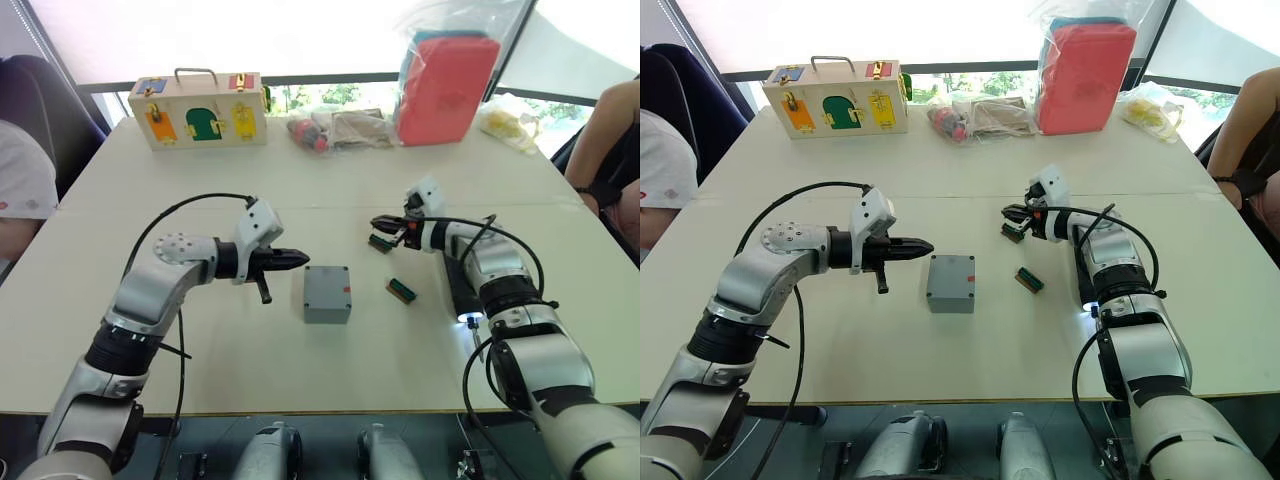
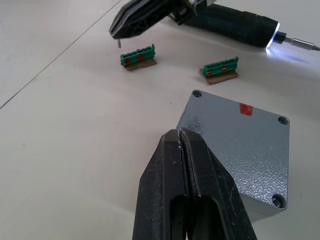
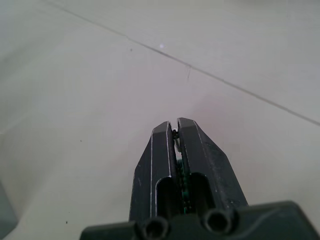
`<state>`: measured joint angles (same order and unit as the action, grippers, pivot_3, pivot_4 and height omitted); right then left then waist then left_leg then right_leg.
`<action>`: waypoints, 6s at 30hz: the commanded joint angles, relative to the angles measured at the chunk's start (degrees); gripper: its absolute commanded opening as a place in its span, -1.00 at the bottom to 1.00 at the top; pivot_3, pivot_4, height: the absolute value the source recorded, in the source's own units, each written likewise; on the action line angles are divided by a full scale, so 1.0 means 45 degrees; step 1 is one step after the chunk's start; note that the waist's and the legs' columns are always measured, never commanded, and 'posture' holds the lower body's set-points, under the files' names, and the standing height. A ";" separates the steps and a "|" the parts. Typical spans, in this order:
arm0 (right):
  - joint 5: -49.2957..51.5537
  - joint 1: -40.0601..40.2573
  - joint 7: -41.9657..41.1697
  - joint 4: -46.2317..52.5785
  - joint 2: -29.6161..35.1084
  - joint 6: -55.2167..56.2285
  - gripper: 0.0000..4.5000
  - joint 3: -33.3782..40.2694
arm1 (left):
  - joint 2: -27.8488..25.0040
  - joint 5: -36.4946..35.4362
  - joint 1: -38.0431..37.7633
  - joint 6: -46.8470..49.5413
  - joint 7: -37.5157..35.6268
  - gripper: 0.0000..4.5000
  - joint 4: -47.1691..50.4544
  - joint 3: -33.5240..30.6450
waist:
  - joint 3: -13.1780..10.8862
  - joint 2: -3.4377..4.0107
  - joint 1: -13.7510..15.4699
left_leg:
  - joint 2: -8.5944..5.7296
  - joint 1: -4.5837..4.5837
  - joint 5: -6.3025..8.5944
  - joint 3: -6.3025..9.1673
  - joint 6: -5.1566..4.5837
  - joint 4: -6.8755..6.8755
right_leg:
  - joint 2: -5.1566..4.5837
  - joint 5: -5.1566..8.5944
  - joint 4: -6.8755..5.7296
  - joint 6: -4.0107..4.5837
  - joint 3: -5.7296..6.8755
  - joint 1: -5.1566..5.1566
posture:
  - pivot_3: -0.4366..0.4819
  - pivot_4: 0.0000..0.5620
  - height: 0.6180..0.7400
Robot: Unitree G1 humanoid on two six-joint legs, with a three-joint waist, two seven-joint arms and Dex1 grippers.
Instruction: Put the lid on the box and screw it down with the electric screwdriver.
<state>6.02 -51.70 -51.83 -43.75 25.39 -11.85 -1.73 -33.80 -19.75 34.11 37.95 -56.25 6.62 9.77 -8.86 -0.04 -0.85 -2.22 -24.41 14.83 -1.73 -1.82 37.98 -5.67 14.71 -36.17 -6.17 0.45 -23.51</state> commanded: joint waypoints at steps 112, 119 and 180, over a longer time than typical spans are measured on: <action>0.9189 0.1863 0.8419 0.8068 0.6651 -1.7922 0.79 -0.1641 | 0.0492 -0.1018 -0.1094 -0.1133 -0.0297 -1.00 0.3250 0.0960 | -0.0001 0.0005 0.0307 | 0.0003 -0.0014 0.0064 0.0003 -0.0117 0.0008 | -0.0046 0.0008 0.0034 0.0017 0.0005 0.0014 | -0.05 -0.47 1.00; 0.9083 0.2007 0.7850 0.7930 0.6821 -1.7922 -0.21 -0.2220 | 0.0244 -0.1022 -0.1015 -0.1124 -0.0355 -1.00 0.3313 0.1021 | -0.0001 0.0004 0.0316 | 0.0003 -0.0012 0.0067 0.0003 -0.0123 0.0014 | -0.0044 0.0009 0.0036 0.0018 0.0008 0.0022 | -0.05 -0.47 1.00; 0.4106 0.5782 0.5448 1.3117 -0.2492 -0.2170 -0.21 -0.0007 | 0.0231 0.1541 -0.0038 -0.1575 -0.0911 -1.00 -0.0158 0.2098 | -0.0037 0.0052 0.0061 | -0.0001 0.0003 0.0048 0.0017 -0.0096 0.0017 | 0.0040 0.0011 -0.0013 -0.0021 0.0006 0.0013 | -0.05 -0.47 1.00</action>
<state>24.83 -24.74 -27.15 14.00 14.29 -23.59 -2.85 -32.98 -14.12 33.72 31.45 -60.06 6.73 17.84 -9.03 0.19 -0.57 -2.22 -24.39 15.05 -1.65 -2.25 38.06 -5.49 14.76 -36.23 -6.27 0.47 -23.45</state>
